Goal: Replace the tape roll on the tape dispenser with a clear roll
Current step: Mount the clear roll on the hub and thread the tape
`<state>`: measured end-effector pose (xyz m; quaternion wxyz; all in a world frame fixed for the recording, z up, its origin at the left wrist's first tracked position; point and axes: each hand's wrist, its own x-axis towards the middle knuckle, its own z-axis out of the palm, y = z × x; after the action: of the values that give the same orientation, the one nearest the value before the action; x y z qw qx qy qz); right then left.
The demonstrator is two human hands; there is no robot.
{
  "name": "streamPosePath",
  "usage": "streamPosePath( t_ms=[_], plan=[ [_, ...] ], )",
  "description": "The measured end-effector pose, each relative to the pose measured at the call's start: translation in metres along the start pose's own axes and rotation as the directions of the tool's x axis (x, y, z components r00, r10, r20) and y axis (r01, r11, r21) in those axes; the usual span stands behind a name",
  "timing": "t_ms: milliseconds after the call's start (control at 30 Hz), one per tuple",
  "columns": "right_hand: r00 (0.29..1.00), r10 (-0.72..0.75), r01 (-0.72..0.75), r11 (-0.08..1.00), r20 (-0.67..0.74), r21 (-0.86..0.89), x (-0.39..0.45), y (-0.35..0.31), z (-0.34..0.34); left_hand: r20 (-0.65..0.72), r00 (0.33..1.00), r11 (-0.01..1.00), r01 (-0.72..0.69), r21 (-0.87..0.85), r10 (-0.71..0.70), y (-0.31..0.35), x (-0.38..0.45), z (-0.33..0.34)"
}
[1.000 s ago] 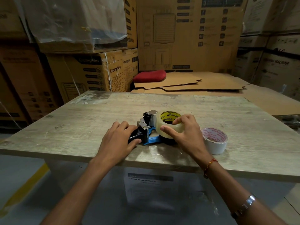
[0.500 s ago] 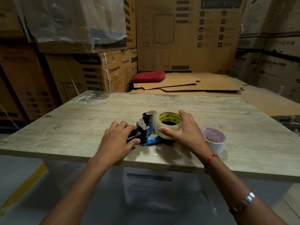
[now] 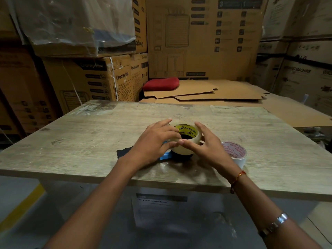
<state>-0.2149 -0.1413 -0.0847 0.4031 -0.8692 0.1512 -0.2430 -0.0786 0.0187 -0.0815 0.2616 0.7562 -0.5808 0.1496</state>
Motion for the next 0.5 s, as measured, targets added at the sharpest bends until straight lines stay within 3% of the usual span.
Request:
streamPosePath(
  t_ms=[200, 500],
  plan=[
    [0.999, 0.031, -0.032, 0.999, -0.025, -0.028, 0.000, 0.008, 0.001, 0.062, 0.998, 0.998, 0.007, -0.058, -0.004, -0.009, 0.001, 0.004],
    [0.999, 0.032, -0.032, 0.999, -0.020, -0.020, -0.005, 0.023, 0.011, 0.057, 0.998, 1.000, -0.009, -0.007, 0.010, -0.015, -0.004, 0.009]
  ],
)
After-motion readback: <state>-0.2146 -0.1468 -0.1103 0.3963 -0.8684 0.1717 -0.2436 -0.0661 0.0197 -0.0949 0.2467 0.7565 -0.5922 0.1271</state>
